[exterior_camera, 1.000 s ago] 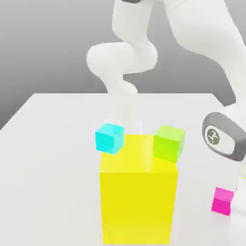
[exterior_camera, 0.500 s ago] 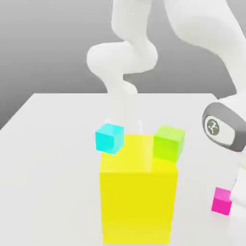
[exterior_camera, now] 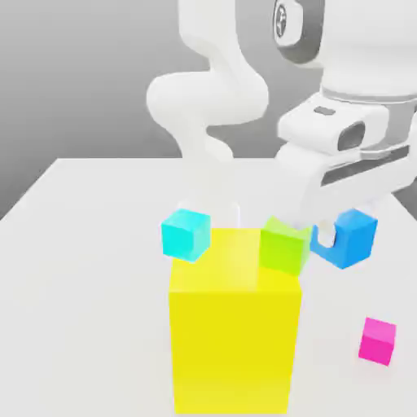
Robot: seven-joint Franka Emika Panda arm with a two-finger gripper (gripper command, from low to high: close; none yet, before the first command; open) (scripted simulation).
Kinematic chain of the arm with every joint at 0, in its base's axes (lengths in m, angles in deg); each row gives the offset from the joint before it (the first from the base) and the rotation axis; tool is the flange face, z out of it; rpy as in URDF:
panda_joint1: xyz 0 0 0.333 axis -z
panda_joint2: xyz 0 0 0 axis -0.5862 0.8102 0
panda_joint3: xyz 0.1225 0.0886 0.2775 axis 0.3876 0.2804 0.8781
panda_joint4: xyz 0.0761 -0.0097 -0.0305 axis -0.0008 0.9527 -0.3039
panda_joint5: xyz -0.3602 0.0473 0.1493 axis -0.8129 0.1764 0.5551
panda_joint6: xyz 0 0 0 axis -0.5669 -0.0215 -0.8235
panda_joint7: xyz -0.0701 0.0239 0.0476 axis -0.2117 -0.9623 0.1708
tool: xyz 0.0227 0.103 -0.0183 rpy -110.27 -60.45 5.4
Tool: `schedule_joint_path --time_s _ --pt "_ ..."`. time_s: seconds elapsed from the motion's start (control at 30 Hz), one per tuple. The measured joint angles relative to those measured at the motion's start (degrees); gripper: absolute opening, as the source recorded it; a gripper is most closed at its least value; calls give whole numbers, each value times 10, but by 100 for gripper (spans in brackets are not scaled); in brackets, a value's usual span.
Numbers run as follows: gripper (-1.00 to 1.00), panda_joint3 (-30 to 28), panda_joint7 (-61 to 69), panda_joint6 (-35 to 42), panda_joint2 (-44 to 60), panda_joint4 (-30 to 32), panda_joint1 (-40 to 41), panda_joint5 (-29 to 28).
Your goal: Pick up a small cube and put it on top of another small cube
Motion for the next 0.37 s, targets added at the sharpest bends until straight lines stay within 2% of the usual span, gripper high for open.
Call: schedule_joint_path --time_s 0.13,0.23,0.27,0.37 --pt "-100 -10 -12 47 -75 28 13 4" --pt "-100 -10 -15 -2 -67 70 16 5" --pt "100 -9 -15 -24 -60 84 17 5" --pt "100 -9 -15 -24 -60 84 17 5"
